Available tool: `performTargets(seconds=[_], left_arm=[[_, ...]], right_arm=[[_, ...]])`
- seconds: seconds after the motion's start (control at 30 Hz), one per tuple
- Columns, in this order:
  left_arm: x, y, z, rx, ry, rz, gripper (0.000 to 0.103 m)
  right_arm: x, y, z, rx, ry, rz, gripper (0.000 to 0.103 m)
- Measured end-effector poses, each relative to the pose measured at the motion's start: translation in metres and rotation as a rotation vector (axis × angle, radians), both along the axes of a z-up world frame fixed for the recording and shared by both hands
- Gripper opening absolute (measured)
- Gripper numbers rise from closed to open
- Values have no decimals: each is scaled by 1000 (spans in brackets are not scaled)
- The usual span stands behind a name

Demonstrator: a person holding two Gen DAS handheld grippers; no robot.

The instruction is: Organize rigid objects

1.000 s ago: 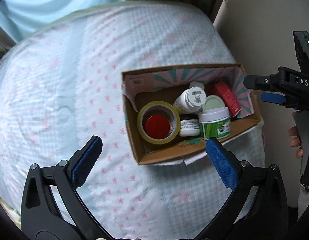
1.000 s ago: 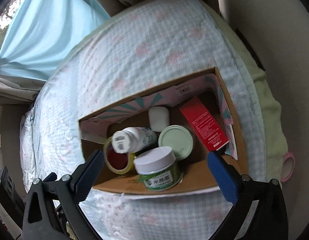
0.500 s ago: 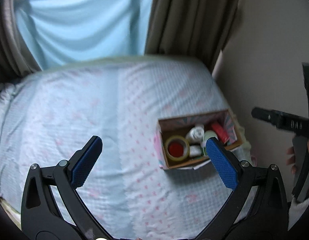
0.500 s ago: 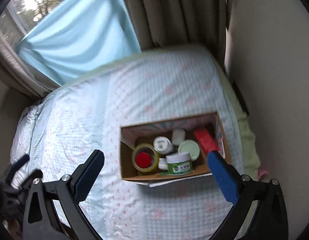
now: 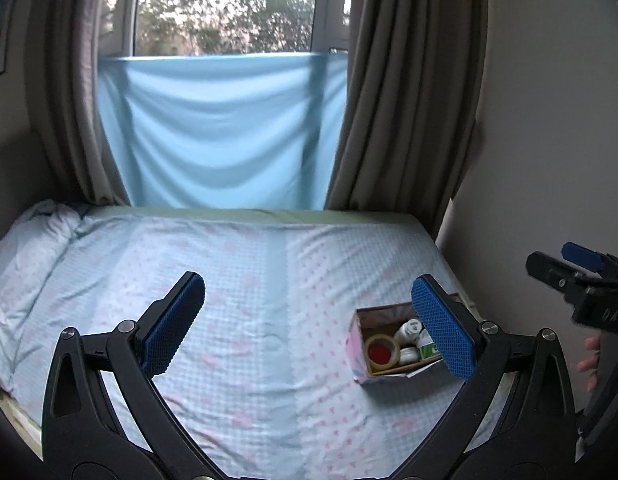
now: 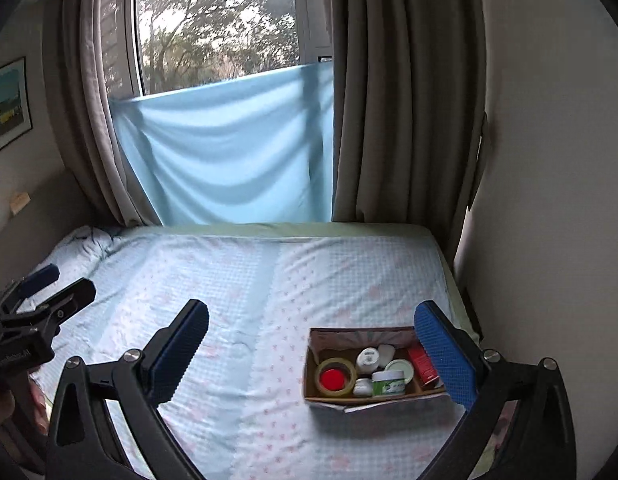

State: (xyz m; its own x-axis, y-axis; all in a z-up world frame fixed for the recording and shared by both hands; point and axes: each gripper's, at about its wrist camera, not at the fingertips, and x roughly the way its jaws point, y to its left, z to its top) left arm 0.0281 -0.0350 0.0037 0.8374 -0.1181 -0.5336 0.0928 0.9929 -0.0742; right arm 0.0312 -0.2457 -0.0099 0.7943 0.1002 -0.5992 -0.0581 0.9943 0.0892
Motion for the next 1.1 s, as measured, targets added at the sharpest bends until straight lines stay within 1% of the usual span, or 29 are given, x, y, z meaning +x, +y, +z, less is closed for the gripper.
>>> performTargets(seconds=[0.17, 0.43, 0.6, 1.1], left_arm=[[-23, 9, 0, 24, -36, 21, 103], [-33, 10, 8, 23, -89, 17, 103], [-37, 10, 8, 20, -96, 19, 103], [-43, 14, 3, 14, -85, 34, 103]], right_arm=[[-18, 13, -1, -40, -50, -8, 103], [-29, 20, 9, -59, -105, -31, 103], [-33, 23, 11, -75, -115, -36, 103], [-37, 32, 10, -69, -118, -30, 103]])
